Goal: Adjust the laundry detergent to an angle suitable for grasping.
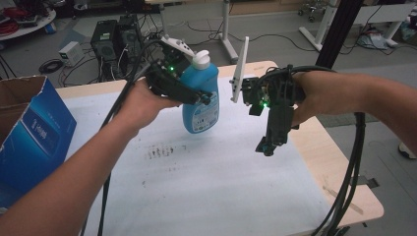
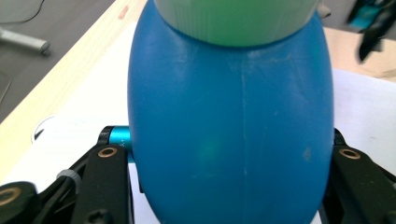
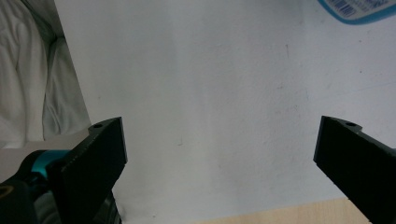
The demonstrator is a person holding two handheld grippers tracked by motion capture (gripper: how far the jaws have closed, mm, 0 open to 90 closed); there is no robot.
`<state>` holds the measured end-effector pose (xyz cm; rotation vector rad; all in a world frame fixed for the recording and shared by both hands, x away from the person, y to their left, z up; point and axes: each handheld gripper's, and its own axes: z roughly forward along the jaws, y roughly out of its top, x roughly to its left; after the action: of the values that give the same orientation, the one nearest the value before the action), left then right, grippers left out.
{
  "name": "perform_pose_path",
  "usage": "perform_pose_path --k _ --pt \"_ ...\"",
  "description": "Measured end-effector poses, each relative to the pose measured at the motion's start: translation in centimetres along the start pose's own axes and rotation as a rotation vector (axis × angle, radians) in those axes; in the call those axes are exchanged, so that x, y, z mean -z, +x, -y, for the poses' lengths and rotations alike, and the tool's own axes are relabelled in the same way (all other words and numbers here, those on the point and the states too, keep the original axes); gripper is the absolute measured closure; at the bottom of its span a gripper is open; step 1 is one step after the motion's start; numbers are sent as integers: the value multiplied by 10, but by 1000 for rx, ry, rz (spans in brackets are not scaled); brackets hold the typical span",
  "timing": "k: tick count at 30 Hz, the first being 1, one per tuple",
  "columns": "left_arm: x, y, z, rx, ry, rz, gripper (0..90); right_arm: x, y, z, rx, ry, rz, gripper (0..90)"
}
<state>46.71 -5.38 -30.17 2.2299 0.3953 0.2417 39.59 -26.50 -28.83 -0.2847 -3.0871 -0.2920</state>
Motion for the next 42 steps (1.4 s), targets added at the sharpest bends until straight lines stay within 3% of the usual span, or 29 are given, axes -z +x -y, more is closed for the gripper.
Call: perform_pose_path --k 6,15,25,28,33,42 --pt "19 7 5 -40 0 52 440 1 3 -1 -2 1 2 19" --pt "32 11 14 -86 9 130 440 0 4 -3 -7 5 3 19" --pt "48 12 20 -188 6 237 440 1 5 -3 0 9 7 19" --pt "50 12 21 -202 4 256 440 0 6 -3 -2 9 7 19" --pt "53 11 27 -247 8 336 440 0 6 -5 -1 13 7 19" --pt "51 6 31 -304 27 392 441 -2 6 -4 -10 15 8 19"
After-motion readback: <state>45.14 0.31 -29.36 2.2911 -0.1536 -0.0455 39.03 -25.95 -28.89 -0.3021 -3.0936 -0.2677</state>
